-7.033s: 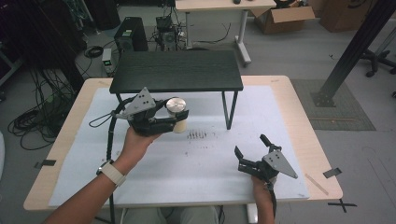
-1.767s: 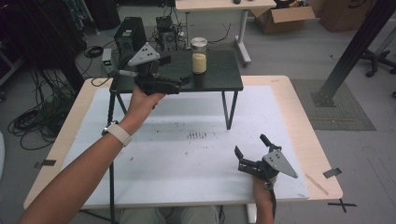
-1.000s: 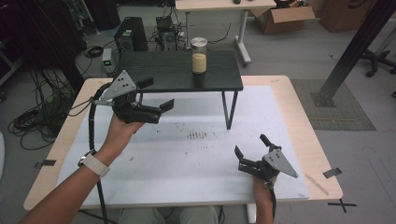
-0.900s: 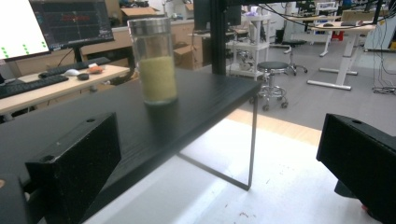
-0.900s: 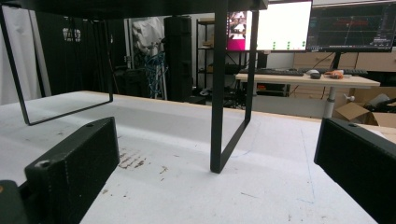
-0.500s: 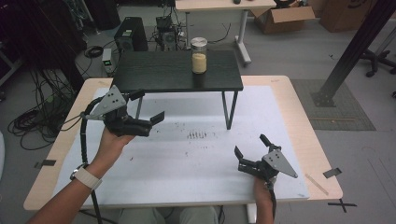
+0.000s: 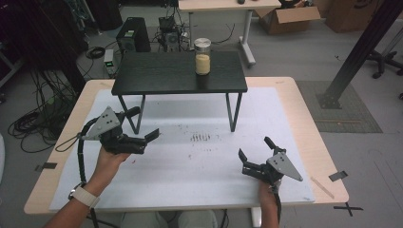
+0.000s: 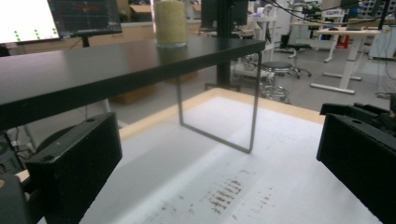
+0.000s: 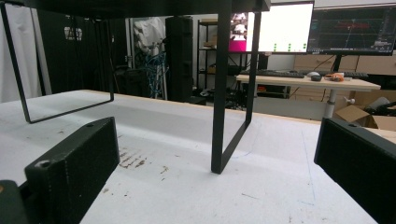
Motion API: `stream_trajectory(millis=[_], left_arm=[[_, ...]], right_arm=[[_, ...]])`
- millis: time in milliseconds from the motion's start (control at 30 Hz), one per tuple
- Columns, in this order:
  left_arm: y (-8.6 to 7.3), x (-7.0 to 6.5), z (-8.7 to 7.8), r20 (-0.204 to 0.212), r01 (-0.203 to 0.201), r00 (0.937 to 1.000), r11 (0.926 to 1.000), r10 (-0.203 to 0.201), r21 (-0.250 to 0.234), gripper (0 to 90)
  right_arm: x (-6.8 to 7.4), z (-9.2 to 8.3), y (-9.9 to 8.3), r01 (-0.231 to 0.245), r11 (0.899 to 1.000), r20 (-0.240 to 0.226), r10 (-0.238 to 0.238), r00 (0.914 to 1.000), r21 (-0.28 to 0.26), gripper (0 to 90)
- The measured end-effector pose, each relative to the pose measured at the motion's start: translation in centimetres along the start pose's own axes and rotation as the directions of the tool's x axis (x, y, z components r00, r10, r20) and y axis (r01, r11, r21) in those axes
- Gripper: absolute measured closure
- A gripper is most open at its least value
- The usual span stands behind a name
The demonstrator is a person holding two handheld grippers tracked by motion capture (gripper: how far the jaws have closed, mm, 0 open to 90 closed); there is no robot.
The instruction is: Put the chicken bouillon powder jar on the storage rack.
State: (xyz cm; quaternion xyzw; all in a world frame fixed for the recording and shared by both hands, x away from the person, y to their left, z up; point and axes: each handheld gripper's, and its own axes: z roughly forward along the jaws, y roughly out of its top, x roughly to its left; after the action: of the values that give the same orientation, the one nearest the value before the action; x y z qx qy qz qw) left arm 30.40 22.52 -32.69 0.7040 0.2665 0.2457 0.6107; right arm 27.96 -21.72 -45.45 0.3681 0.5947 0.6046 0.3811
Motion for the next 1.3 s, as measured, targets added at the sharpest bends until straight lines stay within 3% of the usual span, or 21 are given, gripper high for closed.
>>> stream_trajectory(millis=[600, 933, 1300], left_arm=[[-4.3, 2.6, -3.8, -0.11, 0.022, 0.9935, 0.9981, -0.028, -0.057, 0.7], [-6.1, 3.5, -5.8, -0.17, 0.049, 0.9835, 0.9958, -0.062, -0.078, 0.4], [-8.6, 4.6, -7.4, -0.218, 0.062, 0.9731, 0.9959, -0.075, -0.066, 0.5]], right_arm=[[0.0, -0.1, 0.0, 0.005, 1.0, -0.008, -0.005, 1.0, -0.006, 0.0], [0.1, -0.1, 0.0, 0.01, 1.0, -0.007, -0.01, 0.9999, -0.008, 0.0], [0.1, 0.0, 0.0, 0.012, 1.0, -0.007, -0.012, 0.9999, -0.005, 0.0]])
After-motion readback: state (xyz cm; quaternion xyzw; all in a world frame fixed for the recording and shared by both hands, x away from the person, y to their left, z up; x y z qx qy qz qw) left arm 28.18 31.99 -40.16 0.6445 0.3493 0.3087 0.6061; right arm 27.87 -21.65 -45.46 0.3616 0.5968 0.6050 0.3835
